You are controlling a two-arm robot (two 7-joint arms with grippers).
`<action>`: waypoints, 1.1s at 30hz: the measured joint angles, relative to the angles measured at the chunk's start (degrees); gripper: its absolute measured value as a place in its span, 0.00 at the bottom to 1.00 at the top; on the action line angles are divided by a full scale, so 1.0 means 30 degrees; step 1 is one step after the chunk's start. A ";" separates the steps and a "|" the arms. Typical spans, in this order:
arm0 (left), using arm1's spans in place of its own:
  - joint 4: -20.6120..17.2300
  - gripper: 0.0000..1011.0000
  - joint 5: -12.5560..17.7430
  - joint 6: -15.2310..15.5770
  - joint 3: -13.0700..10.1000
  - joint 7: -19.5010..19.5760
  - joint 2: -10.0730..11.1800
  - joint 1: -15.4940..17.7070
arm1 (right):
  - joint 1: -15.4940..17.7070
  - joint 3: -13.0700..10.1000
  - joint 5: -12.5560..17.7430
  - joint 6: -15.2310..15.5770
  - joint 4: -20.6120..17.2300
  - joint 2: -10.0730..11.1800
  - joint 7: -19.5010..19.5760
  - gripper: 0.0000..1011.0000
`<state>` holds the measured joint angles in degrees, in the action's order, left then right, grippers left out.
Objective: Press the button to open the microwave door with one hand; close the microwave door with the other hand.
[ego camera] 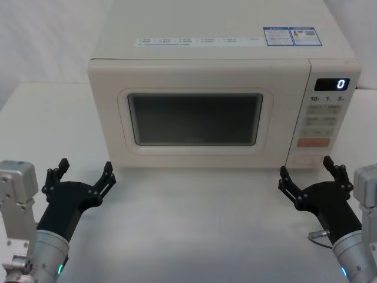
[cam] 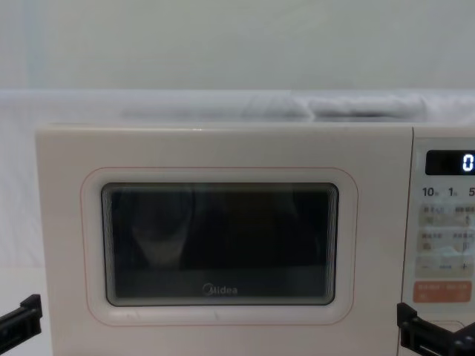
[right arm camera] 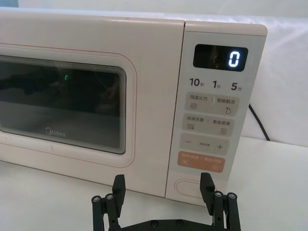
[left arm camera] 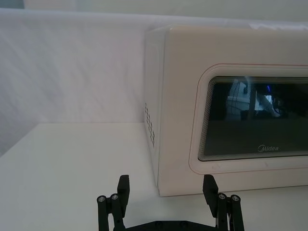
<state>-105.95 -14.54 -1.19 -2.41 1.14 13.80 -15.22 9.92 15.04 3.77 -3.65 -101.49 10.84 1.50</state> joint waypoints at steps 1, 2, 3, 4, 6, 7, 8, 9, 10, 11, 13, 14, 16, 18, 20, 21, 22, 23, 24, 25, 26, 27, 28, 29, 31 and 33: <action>0.0000 0.99 0.0000 0.0000 0.0001 0.0001 -0.0001 0.0001 | 0.0001 0.0000 0.0001 -0.0001 0.0002 0.0000 -0.0001 0.99; 0.0000 0.99 0.0001 -0.0001 0.0000 0.0000 0.0000 0.0001 | 0.0001 0.0000 0.0000 0.0000 0.0002 0.0000 0.0000 0.99; -0.0001 0.99 0.0000 -0.0001 0.0001 0.0000 0.0001 0.0001 | 0.0001 0.0000 0.0000 -0.0001 0.0002 0.0000 0.0000 0.99; 0.0000 0.99 0.0000 -0.0001 0.0001 0.0001 -0.0001 0.0001 | 0.0001 0.0000 0.0000 -0.0001 0.0002 0.0000 0.0000 0.99; 0.0000 0.99 0.0000 0.0000 0.0000 0.0000 0.0000 0.0001 | 0.0000 0.0000 0.0001 0.0000 0.0001 0.0000 0.0000 0.98; 0.0000 0.99 0.0000 -0.0001 0.0000 0.0000 -0.0001 0.0001 | 0.0001 0.0000 0.0001 0.0000 0.0001 0.0000 -0.0001 0.94; 0.0000 0.99 0.0000 0.0000 0.0000 0.0000 0.0000 0.0001 | 0.0000 0.0000 0.0001 0.0000 0.0001 0.0000 -0.0001 0.93; 0.0000 0.99 0.0000 -0.0001 0.0001 0.0002 0.0001 0.0001 | 0.0001 0.0000 0.0001 0.0000 0.0002 0.0000 0.0000 0.92; 0.0000 0.99 0.0000 -0.0001 0.0000 0.0000 0.0001 0.0001 | 0.0001 0.0000 0.0000 0.0000 0.0002 0.0000 0.0000 0.88; 0.0000 0.99 0.0000 -0.0001 0.0001 0.0000 0.0001 0.0001 | 0.0001 0.0000 0.0000 0.0000 0.0002 -0.0001 -0.0001 0.86; -0.0001 0.99 0.0000 0.0000 0.0001 0.0001 -0.0001 0.0001 | 0.0000 0.0000 0.0001 0.0000 0.0002 0.0000 0.0000 0.81; 0.0000 0.99 0.0000 -0.0001 0.0000 0.0000 0.0001 0.0001 | 0.0002 0.0000 0.0001 0.0000 0.0001 -0.0001 0.0000 0.78; -0.0001 0.99 0.0000 -0.0001 0.0000 0.0001 0.0000 0.0001 | 0.0001 0.0000 0.0001 0.0000 0.0001 -0.0001 0.0000 0.74; 0.0000 0.99 0.0000 0.0000 0.0000 0.0000 0.0000 0.0001 | 0.0001 0.0000 0.0000 0.0000 0.0001 0.0000 0.0000 0.67; 0.0000 0.99 0.0000 -0.0001 0.0000 0.0000 0.0000 0.0001 | 0.0000 0.0000 0.0001 0.0000 0.0001 0.0000 0.0000 0.61; 0.0000 0.99 0.0000 0.0000 0.0001 0.0000 0.0000 0.0001 | 0.0001 0.0000 0.0001 0.0000 0.0000 -0.0001 0.0000 0.59; 0.0000 0.99 0.0000 -0.0001 0.0001 0.0001 0.0000 0.0001 | 0.0000 0.0000 0.0001 0.0000 0.0001 -0.0001 0.0000 0.54; 0.0000 0.99 0.0000 0.0000 0.0000 0.0001 0.0001 0.0001 | 0.0001 0.0000 0.0000 0.0000 0.0000 0.0001 0.0000 0.50; 0.0000 0.99 0.0000 0.0000 0.0000 0.0001 0.0000 0.0001 | 0.0000 0.0000 0.0001 0.0000 0.0000 -0.0001 0.0000 0.47; 0.0000 0.99 0.0000 -0.0001 0.0001 0.0001 0.0001 0.0001 | 0.0000 0.0000 0.0000 -0.0001 0.0001 -0.0001 -0.0001 0.47; 0.0000 0.99 0.0000 -0.0001 0.0000 0.0001 0.0001 0.0001 | 0.0001 0.0000 0.0001 0.0000 0.0001 -0.0001 0.0000 0.40; 0.0000 0.99 0.0000 -0.0001 0.0000 0.0001 0.0001 0.0001 | 0.0000 0.0000 0.0001 0.0000 0.0001 0.0000 0.0000 0.40; 0.0000 0.99 0.0000 -0.0001 0.0000 0.0001 0.0000 0.0001 | 0.0002 0.0000 0.0001 0.0000 0.0001 -0.0001 0.0000 0.36; 0.0000 0.99 0.0000 -0.0001 0.0000 0.0001 0.0000 0.0001 | 0.0001 0.0000 0.0001 0.0000 0.0000 0.0000 -0.0001 0.33; 0.0000 0.99 0.0000 -0.0001 0.0000 0.0001 -0.0001 0.0001 | 0.0001 0.0000 0.0000 -0.0001 0.0001 0.0000 -0.0001 0.26; 0.0000 0.99 0.0000 -0.0001 0.0000 0.0001 0.0000 0.0001 | 0.0000 0.0000 0.0001 0.0000 0.0000 0.0000 -0.0001 0.19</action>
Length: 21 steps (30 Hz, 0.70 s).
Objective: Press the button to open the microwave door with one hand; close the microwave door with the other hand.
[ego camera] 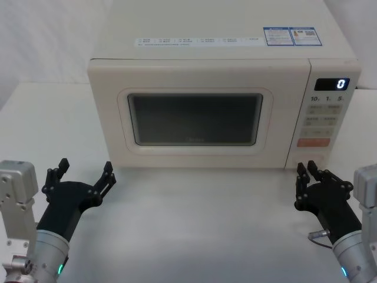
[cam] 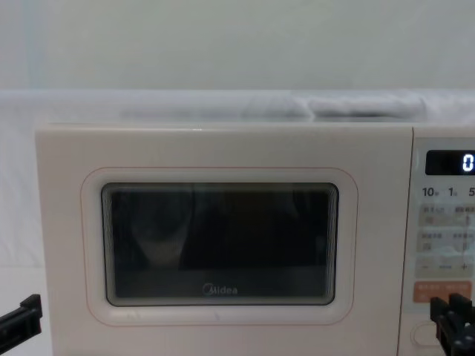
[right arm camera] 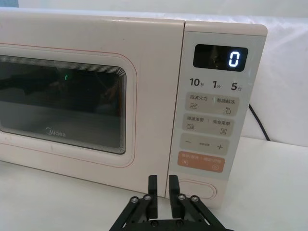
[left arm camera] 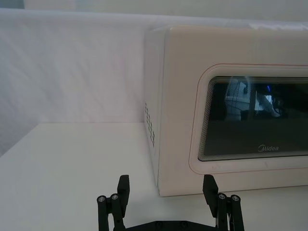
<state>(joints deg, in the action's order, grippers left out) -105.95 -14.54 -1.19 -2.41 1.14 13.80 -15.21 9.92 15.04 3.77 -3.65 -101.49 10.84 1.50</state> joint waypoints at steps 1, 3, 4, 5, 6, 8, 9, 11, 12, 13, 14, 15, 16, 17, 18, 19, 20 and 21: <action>0.0000 0.99 0.0000 0.0000 0.0000 -0.0001 0.0001 0.0000 | 0.0001 0.0000 0.0001 0.0000 0.0000 0.0000 0.0001 0.16; -0.0001 0.99 0.0000 0.0000 0.0000 -0.0001 0.0000 0.0000 | 0.0001 0.0000 0.0000 0.0000 0.0001 0.0000 0.0001 0.09; 0.0000 0.99 -0.0001 0.0000 0.0000 -0.0001 0.0001 0.0000 | 0.0000 0.0000 0.0001 0.0000 0.0001 0.0000 0.0000 0.07; 0.0000 0.99 0.0000 0.0000 0.0001 -0.0001 0.0000 0.0000 | 0.0001 0.0000 0.0000 0.0000 0.0001 0.0000 0.0001 0.03; 0.0000 0.99 0.0000 0.0000 0.0001 -0.0001 0.0000 0.0000 | 0.0000 0.0000 0.0000 0.0000 0.0000 0.0000 0.0000 0.00; -0.0001 0.99 0.0000 0.0000 0.0001 -0.0001 0.0001 0.0000 | 0.0001 0.0000 0.0001 0.0000 0.0001 0.0000 0.0000 0.00; -0.0001 0.99 0.0000 0.0001 0.0001 -0.0001 0.0001 0.0000 | 0.0001 0.0000 0.0000 0.0001 0.0000 0.0000 0.0001 0.00; -0.0001 0.99 0.0000 0.0000 0.0001 -0.0001 0.0001 0.0000 | 0.0001 0.0000 0.0000 0.0000 0.0001 0.0000 0.0000 0.00; 0.0000 0.99 0.0000 0.0001 0.0000 -0.0001 0.0000 0.0000 | 0.0001 0.0000 0.0000 0.0000 0.0001 0.0000 0.0000 0.00; 0.0000 0.99 0.0000 0.0000 0.0001 0.0000 0.0001 0.0000 | 0.0001 0.0000 0.0000 0.0000 0.0001 0.0000 0.0000 0.00; 0.0000 0.99 0.0000 0.0001 0.0000 -0.0001 0.0001 0.0000 | 0.0001 -0.0001 0.0000 0.0000 0.0000 0.0000 0.0000 0.00; 0.0000 0.99 0.0000 0.0000 0.0001 -0.0001 0.0001 0.0000 | 0.0001 0.0000 0.0000 0.0000 0.0001 0.0000 0.0001 0.00; 0.0000 0.99 0.0000 0.0000 0.0000 -0.0001 0.0001 0.0000 | 0.0001 -0.0001 0.0001 0.0000 0.0000 0.0000 0.0000 0.00; -0.0001 0.99 0.0000 0.0000 0.0001 0.0000 0.0000 0.0000 | 0.0001 0.0000 0.0001 0.0000 0.0000 -0.0001 0.0000 0.00; 0.0000 0.99 0.0000 0.0000 0.0001 0.0000 0.0000 0.0000 | 0.0001 0.0000 0.0001 0.0000 0.0000 0.0000 0.0000 0.00; 0.0000 0.99 0.0000 0.0001 0.0000 -0.0001 0.0001 0.0000 | 0.0001 -0.0001 0.0001 0.0000 0.0001 0.0000 0.0001 0.00; 0.0000 0.99 0.0000 0.0001 0.0001 -0.0001 0.0000 0.0000 | 0.0001 0.0000 0.0000 0.0000 0.0000 0.0000 0.0001 0.00; 0.0000 0.99 0.0000 0.0000 0.0000 0.0000 0.0000 0.0000 | 0.0001 0.0000 0.0001 0.0000 0.0000 -0.0001 0.0001 0.00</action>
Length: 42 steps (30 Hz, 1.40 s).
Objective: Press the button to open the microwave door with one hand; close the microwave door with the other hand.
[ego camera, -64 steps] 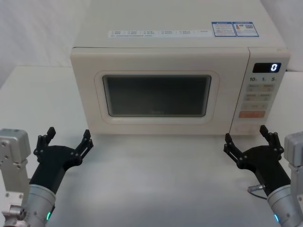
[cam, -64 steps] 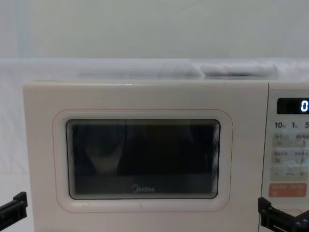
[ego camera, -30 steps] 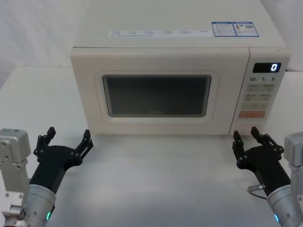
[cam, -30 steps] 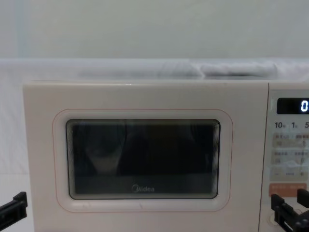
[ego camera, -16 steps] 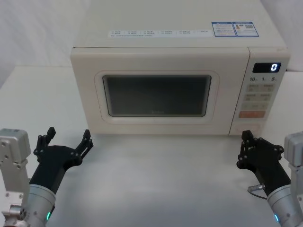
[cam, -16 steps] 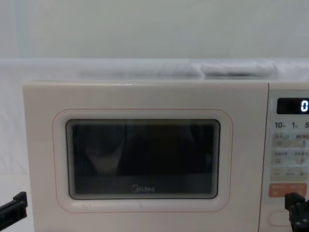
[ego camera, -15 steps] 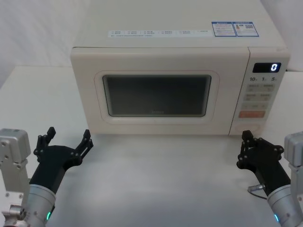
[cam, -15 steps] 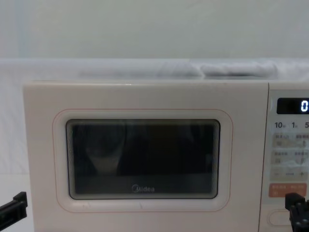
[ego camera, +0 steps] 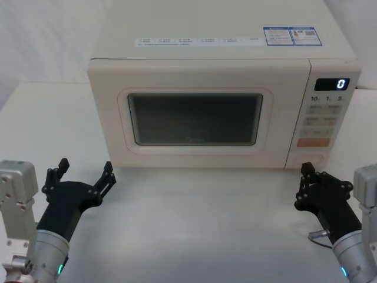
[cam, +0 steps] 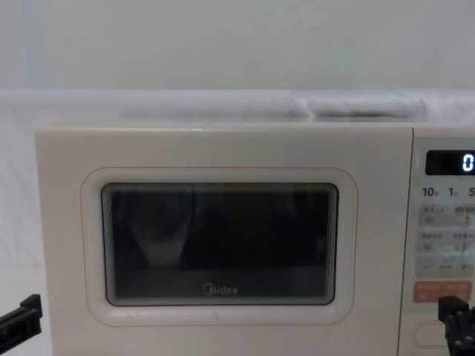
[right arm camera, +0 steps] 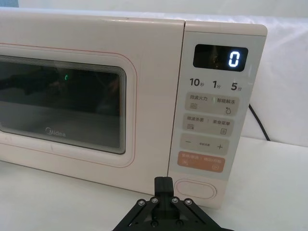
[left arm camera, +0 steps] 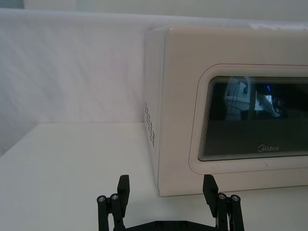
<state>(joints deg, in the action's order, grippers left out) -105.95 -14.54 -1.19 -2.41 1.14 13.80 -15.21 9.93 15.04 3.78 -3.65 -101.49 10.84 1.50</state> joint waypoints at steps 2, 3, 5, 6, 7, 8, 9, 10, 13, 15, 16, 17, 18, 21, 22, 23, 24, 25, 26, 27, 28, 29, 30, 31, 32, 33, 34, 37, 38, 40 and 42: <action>0.0000 0.99 -0.0001 0.0000 0.0000 0.0000 0.0001 0.0000 | -0.0001 0.0000 -0.0001 0.0001 0.0001 0.0001 -0.0001 0.00; 0.0000 0.99 0.0000 0.0000 0.0000 0.0000 0.0001 0.0001 | 0.0000 0.0000 0.0000 0.0001 0.0000 0.0001 -0.0001 0.00; 0.0000 0.99 0.0000 0.0000 0.0000 0.0000 0.0000 0.0001 | 0.0000 0.0000 -0.0001 0.0000 0.0000 0.0001 -0.0001 0.00; 0.0000 0.99 0.0000 0.0000 0.0001 -0.0001 0.0000 0.0000 | 0.0000 0.0000 0.0000 0.0001 0.0001 0.0001 0.0000 0.00; 0.0000 0.99 0.0001 0.0000 0.0001 0.0000 0.0001 0.0001 | 0.0001 0.0000 0.0000 0.0000 0.0001 0.0001 0.0000 0.00; -0.0001 0.99 0.0001 0.0000 0.0001 -0.0001 0.0000 0.0000 | 0.0000 0.0000 -0.0001 0.0001 0.0001 0.0001 -0.0001 0.00; 0.0000 0.99 0.0000 0.0000 0.0001 -0.0001 0.0000 0.0000 | 0.0001 0.0000 -0.0001 0.0000 0.0000 0.0001 0.0000 0.00; 0.0000 0.99 0.0000 0.0000 0.0000 -0.0001 0.0001 0.0000 | 0.0000 0.0000 0.0000 0.0000 0.0000 0.0000 -0.0001 0.00; 0.0000 0.99 0.0000 0.0000 0.0000 -0.0001 0.0001 0.0001 | 0.0000 0.0000 -0.0001 0.0000 0.0000 0.0001 0.0000 0.00; 0.0000 0.99 -0.0001 0.0001 0.0000 -0.0001 0.0001 0.0001 | 0.0000 0.0000 -0.0001 0.0000 0.0000 0.0001 -0.0002 0.00; 0.0000 0.99 0.0000 0.0000 0.0001 0.0000 0.0000 0.0001 | 0.0000 0.0000 0.0000 0.0000 0.0000 0.0000 0.0000 0.00; 0.0000 0.99 0.0000 0.0000 0.0001 0.0000 0.0001 0.0001 | 0.0000 0.0000 0.0000 0.0000 0.0000 0.0001 -0.0001 0.00; 0.0000 0.99 -0.0001 0.0000 0.0000 0.0000 0.0000 0.0001 | 0.0010 -0.0015 -0.0015 0.0023 -0.0036 -0.0026 -0.0045 0.00; 0.0000 0.99 0.0000 0.0000 0.0001 -0.0001 0.0001 0.0001 | 0.0031 -0.0038 -0.0115 0.0113 -0.0143 -0.0135 -0.0198 0.00; 0.0000 0.99 -0.0001 0.0000 0.0001 0.0000 0.0001 0.0001 | 0.0045 -0.0069 -0.0138 0.0160 -0.0169 -0.0191 -0.0241 0.00; 0.0000 0.99 0.0000 0.0000 0.0002 0.0000 0.0000 0.0001 | 0.0067 -0.0107 -0.0149 0.0199 -0.0196 -0.0246 -0.0278 0.00; 0.0000 0.99 0.0000 0.0000 0.0001 -0.0001 0.0001 0.0001 | 0.0118 -0.0221 -0.0148 0.0319 -0.0268 -0.0354 -0.0351 0.00; 0.0000 0.99 0.0000 0.0000 0.0001 0.0000 0.0001 0.0001 | 0.0151 -0.0292 -0.0132 0.0378 -0.0312 -0.0394 -0.0397 0.00; 0.0000 0.99 0.0000 0.0000 0.0001 0.0000 0.0000 0.0001 | 0.0210 -0.0437 -0.0077 0.0530 -0.0416 -0.0467 -0.0476 0.00; 0.0000 0.99 0.0000 0.0000 0.0001 -0.0001 0.0001 0.0001 | 0.0210 -0.0437 -0.0077 0.0530 -0.0416 -0.0467 -0.0476 0.00; 0.0000 0.99 0.0000 0.0000 0.0001 0.0000 0.0001 0.0001 | 0.0278 -0.0607 0.0003 0.0782 -0.0583 -0.0550 -0.0567 0.00; 0.0000 0.99 0.0000 -0.0001 0.0001 0.0000 0.0001 0.0001 | 0.0340 -0.0770 0.0102 0.1092 -0.0769 -0.0604 -0.0665 0.00; 0.0000 0.99 0.0000 0.0000 0.0001 -0.0001 0.0001 0.0000 | 0.0373 -0.0866 0.0135 0.1271 -0.0879 -0.0624 -0.0710 0.00; 0.0000 0.99 0.0000 0.0000 0.0001 0.0000 0.0001 0.0001 | 0.0400 -0.0954 0.0155 0.1449 -0.0981 -0.0628 -0.0758 0.00; 0.0000 0.99 0.0000 0.0000 0.0001 -0.0001 0.0001 0.0001 | 0.0416 -0.1039 0.0177 0.1648 -0.1073 -0.0629 -0.0813 0.00; 0.0000 0.99 0.0000 0.0000 0.0000 0.0000 0.0001 0.0001 | 0.0429 -0.1191 0.0217 0.1980 -0.1235 -0.0624 -0.0931 0.00; 0.0000 0.99 0.0000 0.0000 0.0001 0.0000 0.0001 0.0000 | 0.0430 -0.1264 0.0227 0.2167 -0.1318 -0.0607 -0.1004 0.00; 0.0000 0.99 0.0000 0.0000 0.0000 0.0000 0.0002 0.0001 | 0.0367 -0.1594 0.0307 0.2883 -0.1569 -0.0508 -0.1346 0.00; 0.0000 0.99 0.0000 0.0000 0.0001 0.0000 0.0000 0.0001 | 0.0330 -0.1689 0.0345 0.3089 -0.1598 -0.0478 -0.1459 0.00; 0.0000 0.99 0.0000 0.0000 0.0001 -0.0001 0.0001 0.0001 | 0.0186 -0.1961 0.0455 0.3619 -0.1629 -0.0394 -0.1748 0.00; 0.0000 0.99 0.0000 0.0000 0.0001 -0.0001 0.0001 0.0001 | -0.0033 -0.2230 0.0567 0.4179 -0.1620 -0.0321 -0.2062 0.00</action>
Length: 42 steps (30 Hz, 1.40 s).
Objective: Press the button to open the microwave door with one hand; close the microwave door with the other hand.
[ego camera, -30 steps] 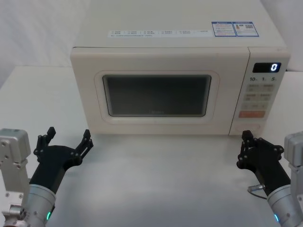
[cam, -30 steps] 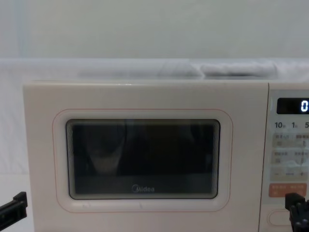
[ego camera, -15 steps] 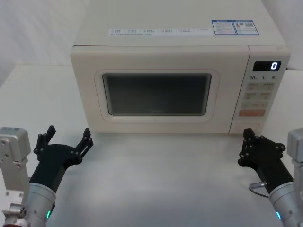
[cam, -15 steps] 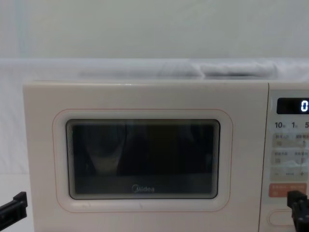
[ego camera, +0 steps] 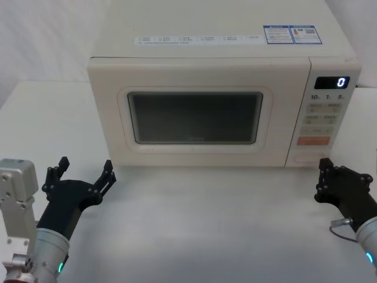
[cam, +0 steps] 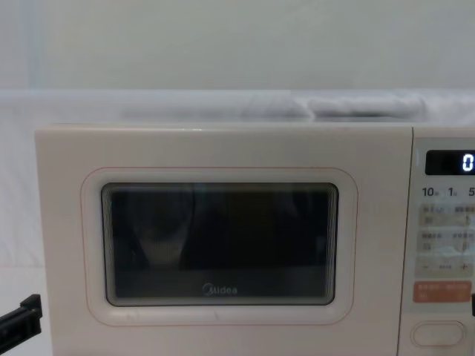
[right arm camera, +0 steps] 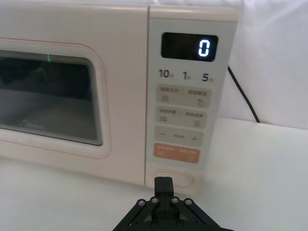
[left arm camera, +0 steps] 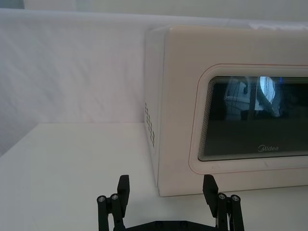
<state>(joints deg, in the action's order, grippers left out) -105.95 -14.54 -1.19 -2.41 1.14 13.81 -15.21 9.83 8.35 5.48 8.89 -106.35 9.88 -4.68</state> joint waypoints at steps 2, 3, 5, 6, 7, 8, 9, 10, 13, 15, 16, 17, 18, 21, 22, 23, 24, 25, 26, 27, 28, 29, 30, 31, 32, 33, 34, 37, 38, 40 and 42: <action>0.0000 0.99 0.0000 0.0000 0.0000 0.0000 0.0000 0.0000 | -0.0162 -0.0144 0.0070 0.0307 0.0069 0.0039 -0.0207 0.00; 0.0000 0.99 0.0001 0.0000 0.0000 0.0000 0.0000 0.0000 | -0.0259 -0.0217 0.0112 0.0493 0.0130 0.0056 -0.0301 0.00; 0.0000 0.99 0.0000 0.0000 -0.0002 0.0001 0.0000 0.0000 | -0.0552 -0.0367 0.0208 0.0900 0.0364 0.0102 -0.0570 0.00; 0.0000 0.99 0.0000 0.0000 -0.0001 0.0000 -0.0001 0.0000 | -0.0664 -0.0401 0.0240 0.1003 0.0463 0.0111 -0.0649 0.00; 0.0000 0.99 0.0000 0.0000 -0.0001 0.0001 0.0000 0.0001 | -0.0759 -0.0422 0.0264 0.1083 0.0557 0.0119 -0.0707 0.00; 0.0001 0.99 -0.0001 0.0000 0.0000 0.0001 0.0000 0.0000 | -0.0986 -0.0458 0.0311 0.1247 0.0794 0.0142 -0.0855 0.00; 0.0000 0.99 0.0000 -0.0001 -0.0001 0.0001 0.0000 0.0000 | -0.1101 -0.0475 0.0336 0.1314 0.0932 0.0155 -0.0937 0.00; 0.0000 0.99 0.0000 -0.0001 -0.0001 0.0001 0.0000 0.0000 | -0.1206 -0.0480 0.0356 0.1376 0.1068 0.0165 -0.1003 0.00; 0.0000 0.99 0.0000 0.0000 -0.0001 0.0000 0.0000 0.0000 | -0.1628 -0.0473 0.0462 0.1558 0.1651 0.0188 -0.1261 0.00; 0.0000 0.99 0.0000 0.0000 0.0000 0.0001 0.0000 0.0000 | -0.1922 -0.0425 0.0529 0.1629 0.2117 0.0200 -0.1422 0.00; 0.0001 0.99 0.0000 0.0000 -0.0001 0.0001 0.0000 0.0000 | -0.2135 -0.0372 0.0559 0.1645 0.2440 0.0205 -0.1524 0.00; 0.0000 0.99 0.0000 0.0000 -0.0001 0.0000 0.0000 0.0000 | -0.2235 -0.0340 0.0569 0.1652 0.2612 0.0205 -0.1563 0.00; 0.0001 0.99 0.0000 0.0000 0.0000 0.0001 0.0000 0.0001 | -0.2320 -0.0311 0.0580 0.1659 0.2759 0.0204 -0.1601 0.00; 0.0001 0.99 0.0000 0.0000 0.0000 0.0001 0.0001 0.0000 | -0.2648 -0.0199 0.0633 0.1640 0.3251 0.0183 -0.1713 0.00; 0.0001 0.99 0.0000 0.0000 0.0000 0.0001 0.0000 0.0000 | -0.2713 -0.0172 0.0640 0.1627 0.3362 0.0170 -0.1730 0.00; 0.0001 0.99 0.0000 0.0000 -0.0001 0.0001 0.0000 0.0000 | -0.2791 -0.0136 0.0646 0.1596 0.3484 0.0156 -0.1748 0.00; 0.0000 0.99 0.0000 0.0000 -0.0001 0.0002 0.0001 0.0000 | -0.2949 -0.0065 0.0662 0.1463 0.3707 0.0121 -0.1789 0.00; 0.0000 0.99 0.0000 -0.0001 -0.0001 0.0000 0.0000 0.0000 | -0.3063 -0.0016 0.0696 0.1302 0.3892 0.0084 -0.1824 0.00; 0.0000 0.99 0.0000 0.0000 -0.0001 0.0001 0.0000 0.0000 | -0.3115 0.0003 0.0719 0.1193 0.3989 0.0065 -0.1840 0.00; 0.0000 0.99 0.0000 0.0000 -0.0001 0.0001 0.0000 0.0000 | -0.3175 0.0034 0.0735 0.1099 0.4114 0.0045 -0.1851 0.00; 0.0000 0.99 0.0000 -0.0001 -0.0001 0.0001 0.0000 0.0000 | -0.3273 0.0092 0.0764 0.0900 0.4304 -0.0002 -0.1869 0.00; 0.0001 0.99 0.0000 0.0000 -0.0001 0.0001 0.0001 0.0000 | -0.3308 0.0119 0.0777 0.0801 0.4380 -0.0022 -0.1876 0.00; 0.0000 0.99 0.0000 0.0000 -0.0001 0.0001 0.0000 0.0000 | -0.3342 0.0141 0.0792 0.0674 0.4456 -0.0040 -0.1886 0.00; 0.0001 0.99 0.0000 -0.0001 0.0000 0.0000 -0.0001 0.0000 | -0.3381 0.0171 0.0809 0.0543 0.4547 -0.0060 -0.1901 0.00; 0.0000 0.99 0.0000 0.0000 -0.0002 0.0001 0.0000 0.0000 | -0.3417 0.0207 0.0824 0.0434 0.4638 -0.0080 -0.1919 0.00; 0.0001 0.99 0.0000 0.0000 -0.0001 0.0001 0.0000 0.0000 | -0.3489 0.0271 0.0853 0.0250 0.4814 -0.0107 -0.1955 0.00; 0.0000 0.99 0.0000 -0.0001 -0.0001 0.0001 0.0000 0.0000 | -0.3529 0.0310 0.0868 0.0169 0.4909 -0.0124 -0.1964 0.00; 0.0000 0.99 0.0000 0.0000 -0.0001 0.0001 0.0000 0.0000 | -0.3672 0.0420 0.0929 -0.0057 0.5214 -0.0156 -0.2004 0.00; 0.0001 0.99 0.0000 0.0000 -0.0002 0.0000 0.0001 0.0000 | -0.3709 0.0437 0.0949 -0.0105 0.5297 -0.0163 -0.2015 0.00; 0.0000 0.99 0.0001 0.0000 -0.0001 0.0000 0.0000 0.0000 | -0.3811 0.0478 0.1016 -0.0213 0.5533 -0.0169 -0.2041 0.00; 0.0000 0.99 0.0000 0.0000 -0.0001 0.0001 0.0000 0.0001 | -0.3884 0.0487 0.1068 -0.0273 0.5675 -0.0167 -0.2057 0.00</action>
<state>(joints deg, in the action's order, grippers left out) -105.95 -14.54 -1.19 -2.41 1.14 13.81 -15.21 -1.82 9.81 8.68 8.07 -89.33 9.38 -10.85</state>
